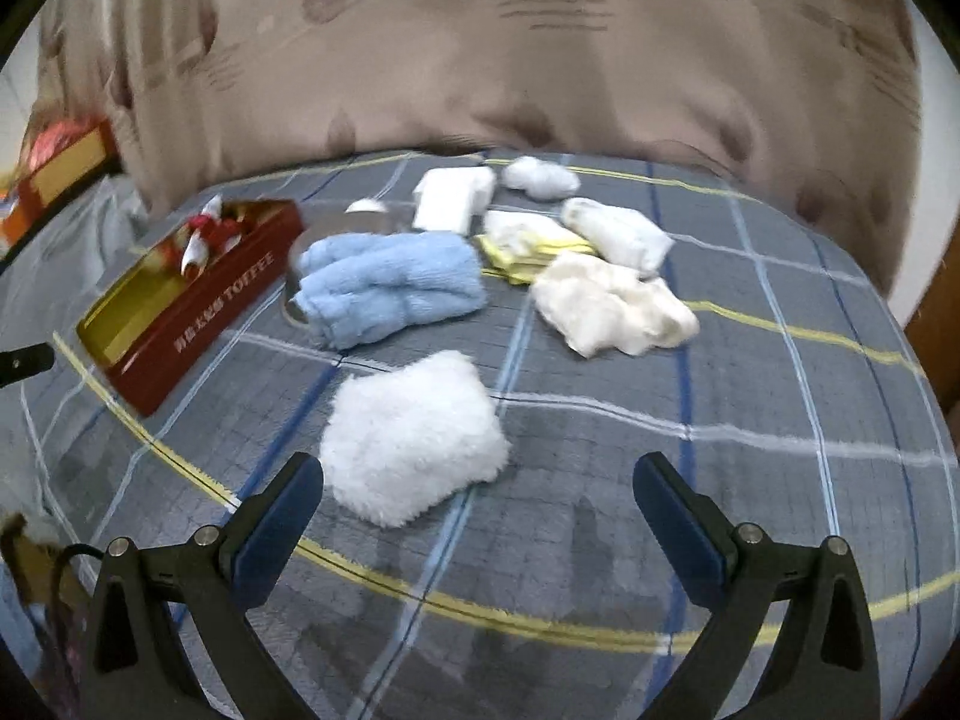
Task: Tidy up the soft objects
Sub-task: 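Grasp the white fluffy mitt with the right gripper, then carry the fluffy mitt into the gold tin and open the right gripper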
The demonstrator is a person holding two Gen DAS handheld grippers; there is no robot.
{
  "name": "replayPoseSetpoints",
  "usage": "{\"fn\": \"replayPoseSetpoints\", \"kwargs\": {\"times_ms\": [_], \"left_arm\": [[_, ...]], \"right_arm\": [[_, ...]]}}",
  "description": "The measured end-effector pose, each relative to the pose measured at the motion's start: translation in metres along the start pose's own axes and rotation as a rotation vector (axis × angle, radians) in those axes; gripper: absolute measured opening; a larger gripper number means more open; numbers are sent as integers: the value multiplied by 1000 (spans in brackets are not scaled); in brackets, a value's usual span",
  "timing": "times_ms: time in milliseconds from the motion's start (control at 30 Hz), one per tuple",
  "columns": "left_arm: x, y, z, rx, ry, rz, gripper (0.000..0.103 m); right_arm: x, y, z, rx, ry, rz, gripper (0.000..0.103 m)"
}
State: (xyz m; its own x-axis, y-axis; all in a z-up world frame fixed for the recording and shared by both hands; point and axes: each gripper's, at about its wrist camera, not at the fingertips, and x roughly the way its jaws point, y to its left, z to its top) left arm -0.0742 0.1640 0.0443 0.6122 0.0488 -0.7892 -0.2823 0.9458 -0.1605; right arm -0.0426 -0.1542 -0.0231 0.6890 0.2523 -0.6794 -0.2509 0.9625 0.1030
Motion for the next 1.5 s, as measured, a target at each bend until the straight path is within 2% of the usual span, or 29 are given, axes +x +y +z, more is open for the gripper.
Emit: {"fn": "replayPoseSetpoints", "kwargs": {"times_ms": [67,233,300,333,467,533,600,733,800,900,1033,1133,1267,1500], "left_arm": [[-1,-1,-6,8,13,4,57],[-8,-14,-11,95,-32,89,57],[-10,-17,-11,118,-44,85,57],[-10,-18,-11,126,-46,84,57],[-11,-20,-11,144,-50,93,57],[-13,-20,-11,142,-56,96,57],[-18,-19,-9,135,-74,108,57],[-31,-17,-6,121,-129,144,57],[-37,-16,-5,121,-167,167,57],[-40,-13,-4,136,-200,201,57],[-37,-7,-5,148,-204,221,57],[-32,-5,-6,159,-197,236,57],[-26,-1,-5,161,-187,241,57],[-12,9,-4,131,-126,219,57]], "right_arm": [[9,6,4,-24,25,12,103],[34,13,13,-81,88,7,101],[41,11,13,-75,125,51,59],[47,12,12,-74,156,37,42],[42,16,14,-71,144,39,34],[33,17,20,-51,132,60,32],[16,27,34,-61,76,91,32],[-6,67,78,-114,13,196,32],[-3,94,101,-147,10,245,32],[24,136,131,-198,46,296,33],[72,183,156,-270,106,268,33],[99,202,162,-327,129,220,33],[133,215,166,-382,174,167,34],[166,233,166,-460,217,144,35]]}}
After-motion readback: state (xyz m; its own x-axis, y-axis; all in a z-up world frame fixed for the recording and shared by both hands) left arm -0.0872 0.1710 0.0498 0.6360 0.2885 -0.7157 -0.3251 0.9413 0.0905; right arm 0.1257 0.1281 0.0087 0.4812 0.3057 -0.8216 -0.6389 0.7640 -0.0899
